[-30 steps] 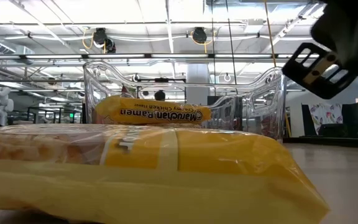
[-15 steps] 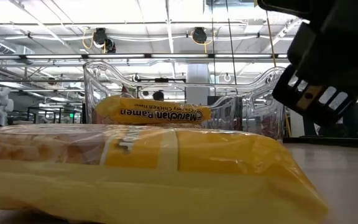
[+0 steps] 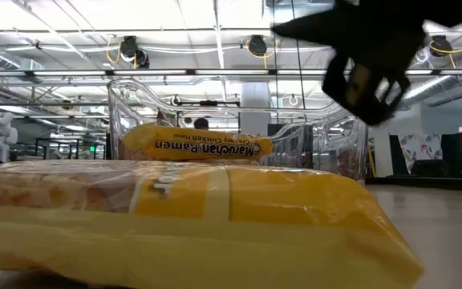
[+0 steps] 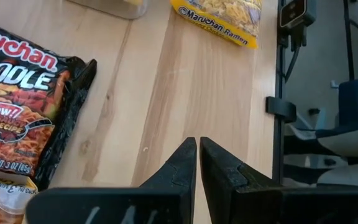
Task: Sort Maruchan noodles
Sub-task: Put the yellow noodle pack into the bottom transparent bin
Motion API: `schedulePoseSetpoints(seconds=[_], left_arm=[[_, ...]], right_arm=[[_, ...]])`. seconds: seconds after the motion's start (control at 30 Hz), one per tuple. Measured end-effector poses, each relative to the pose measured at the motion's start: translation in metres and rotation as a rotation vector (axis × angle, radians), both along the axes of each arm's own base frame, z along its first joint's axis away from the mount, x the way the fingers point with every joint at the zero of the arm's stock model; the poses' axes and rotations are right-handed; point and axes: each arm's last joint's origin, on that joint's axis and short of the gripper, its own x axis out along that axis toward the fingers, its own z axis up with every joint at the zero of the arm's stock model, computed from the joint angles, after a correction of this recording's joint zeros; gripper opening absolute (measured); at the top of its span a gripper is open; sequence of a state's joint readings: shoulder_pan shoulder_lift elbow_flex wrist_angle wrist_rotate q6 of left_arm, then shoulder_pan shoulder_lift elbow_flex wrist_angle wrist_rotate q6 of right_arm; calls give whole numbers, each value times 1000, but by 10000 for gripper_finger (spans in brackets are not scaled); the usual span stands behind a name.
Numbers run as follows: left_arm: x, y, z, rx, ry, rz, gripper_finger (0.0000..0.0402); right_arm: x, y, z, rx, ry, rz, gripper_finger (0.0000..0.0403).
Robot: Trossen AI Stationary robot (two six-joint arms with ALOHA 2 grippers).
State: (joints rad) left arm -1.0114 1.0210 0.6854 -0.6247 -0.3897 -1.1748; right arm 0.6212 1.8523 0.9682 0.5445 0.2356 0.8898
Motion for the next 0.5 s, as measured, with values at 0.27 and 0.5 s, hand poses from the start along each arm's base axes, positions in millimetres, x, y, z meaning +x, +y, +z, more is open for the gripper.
schedulePoseSetpoints(seconds=[0.27, 0.5], left_arm=[[-6, -4, 0, -22, 9, -11, 26], [-12, -8, 0, -63, 27, 0, 26]], right_arm=[[14, 13, 24, -124, -11, 85, 104], [15, 21, 33, -205, 11, 159, 104]])
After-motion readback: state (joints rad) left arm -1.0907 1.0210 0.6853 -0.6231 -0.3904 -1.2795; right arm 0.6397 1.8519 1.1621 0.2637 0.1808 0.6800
